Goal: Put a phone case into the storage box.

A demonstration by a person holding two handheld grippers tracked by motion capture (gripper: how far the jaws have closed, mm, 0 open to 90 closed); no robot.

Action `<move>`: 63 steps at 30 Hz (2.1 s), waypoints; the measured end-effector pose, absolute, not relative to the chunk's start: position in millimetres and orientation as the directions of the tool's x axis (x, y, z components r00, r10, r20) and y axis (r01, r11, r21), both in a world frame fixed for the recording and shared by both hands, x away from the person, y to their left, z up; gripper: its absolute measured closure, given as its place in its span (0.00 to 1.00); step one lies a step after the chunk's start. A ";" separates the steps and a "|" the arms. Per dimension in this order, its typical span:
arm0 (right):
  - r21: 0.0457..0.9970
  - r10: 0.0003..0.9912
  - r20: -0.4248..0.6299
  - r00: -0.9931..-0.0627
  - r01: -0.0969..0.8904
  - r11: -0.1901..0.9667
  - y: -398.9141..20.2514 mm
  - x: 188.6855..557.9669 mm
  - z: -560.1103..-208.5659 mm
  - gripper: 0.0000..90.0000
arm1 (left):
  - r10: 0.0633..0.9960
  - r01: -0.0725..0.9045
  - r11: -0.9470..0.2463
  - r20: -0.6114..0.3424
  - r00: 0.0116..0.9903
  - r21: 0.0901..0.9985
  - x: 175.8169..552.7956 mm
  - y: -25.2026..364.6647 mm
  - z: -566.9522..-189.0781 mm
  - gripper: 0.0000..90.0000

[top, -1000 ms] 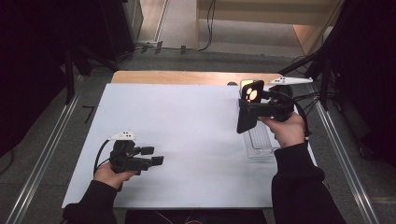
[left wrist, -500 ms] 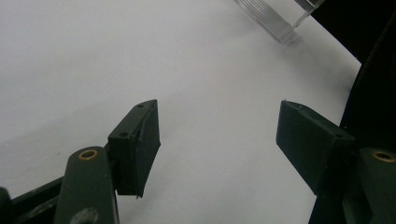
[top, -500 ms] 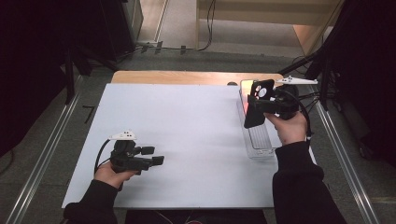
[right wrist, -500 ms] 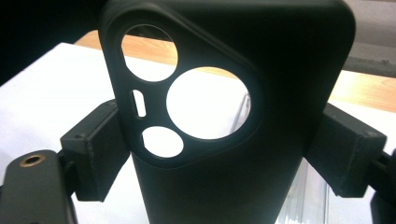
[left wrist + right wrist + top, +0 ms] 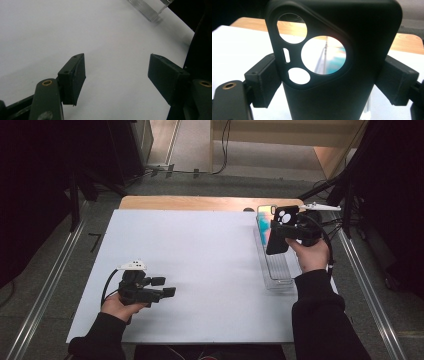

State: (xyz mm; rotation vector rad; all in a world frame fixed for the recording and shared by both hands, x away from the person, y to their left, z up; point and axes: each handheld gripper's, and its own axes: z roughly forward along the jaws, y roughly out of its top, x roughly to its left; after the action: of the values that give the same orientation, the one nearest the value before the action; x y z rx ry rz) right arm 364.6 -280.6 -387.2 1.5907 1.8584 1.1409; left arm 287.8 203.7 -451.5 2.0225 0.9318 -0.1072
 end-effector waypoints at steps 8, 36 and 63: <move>0.793 0.963 0.187 -0.192 0.608 -0.033 -282.4 384.9 -406.2 0.14 | 0.573 0.648 -0.331 -0.399 0.715 0.686 287.9 203.6 -451.5 0.34; 0.746 0.978 0.176 -0.112 0.664 -0.058 -274.1 455.4 -446.4 0.14 | 0.572 0.650 -0.348 -0.397 0.718 0.675 290.8 199.0 -455.2 0.34; 0.752 0.986 0.140 -0.088 0.658 -0.048 -260.7 482.2 -456.1 0.13 | 0.570 0.652 -0.343 -0.402 0.716 0.676 292.6 200.0 -454.5 0.34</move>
State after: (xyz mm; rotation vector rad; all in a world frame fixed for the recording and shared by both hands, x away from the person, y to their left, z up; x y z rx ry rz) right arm 482.2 -260.7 -456.1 1.7388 1.7813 0.9623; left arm 292.6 200.0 -454.5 2.0371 0.9301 -0.1174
